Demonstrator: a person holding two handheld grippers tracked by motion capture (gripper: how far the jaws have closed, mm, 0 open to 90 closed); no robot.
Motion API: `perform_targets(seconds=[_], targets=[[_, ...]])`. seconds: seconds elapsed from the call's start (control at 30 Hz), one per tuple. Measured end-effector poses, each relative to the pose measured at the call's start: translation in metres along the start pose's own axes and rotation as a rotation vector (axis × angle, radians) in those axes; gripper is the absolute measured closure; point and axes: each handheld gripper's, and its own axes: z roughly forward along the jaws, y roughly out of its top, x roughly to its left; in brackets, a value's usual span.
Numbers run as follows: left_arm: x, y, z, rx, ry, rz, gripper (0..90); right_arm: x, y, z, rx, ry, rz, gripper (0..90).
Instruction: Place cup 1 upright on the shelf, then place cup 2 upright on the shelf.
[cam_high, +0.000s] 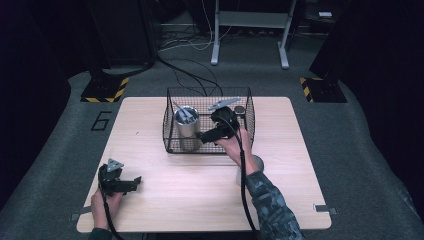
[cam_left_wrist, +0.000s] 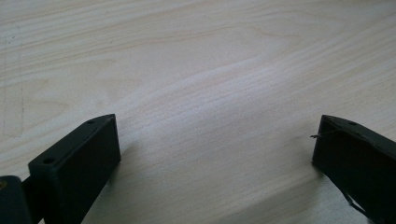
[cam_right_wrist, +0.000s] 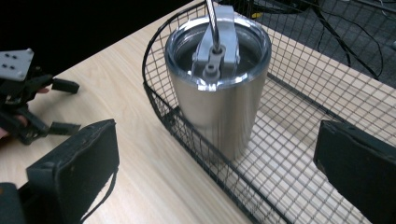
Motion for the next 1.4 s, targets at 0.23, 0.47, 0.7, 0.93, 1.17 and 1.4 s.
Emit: perform_targets(seconds=[0.23, 0.47, 0.7, 0.93, 1.17, 1.4], targets=[[0.000, 0.000, 0.001, -0.009, 0.005, 0.003, 0.6, -0.001, -0.025, -0.024, -0.008, -0.014, 0.018, 0.0], [0.000, 0.000, 0.001, -0.011, 0.004, 0.003, 0.6, 0.002, -0.051, -0.046, 0.009, -0.013, 0.026, 0.0], [0.000, 0.000, 0.001, -0.011, 0.003, 0.004, 0.6, 0.004, -0.077, -0.064, -0.001, -0.055, 0.033, 0.0], [0.000, 0.001, 0.001, -0.007, -0.001, 0.005, 0.6, -0.002, -0.108, -0.080, 0.000, -0.111, 0.087, 0.0], [0.000, 0.001, 0.001, -0.007, -0.001, 0.006, 0.7, -0.007, -0.135, -0.089, 0.024, -0.173, 0.131, 0.0], [0.000, 0.001, 0.001, -0.007, 0.000, 0.006, 0.6, -0.013, -0.151, -0.087, 0.031, -0.181, 0.164, 0.0]])
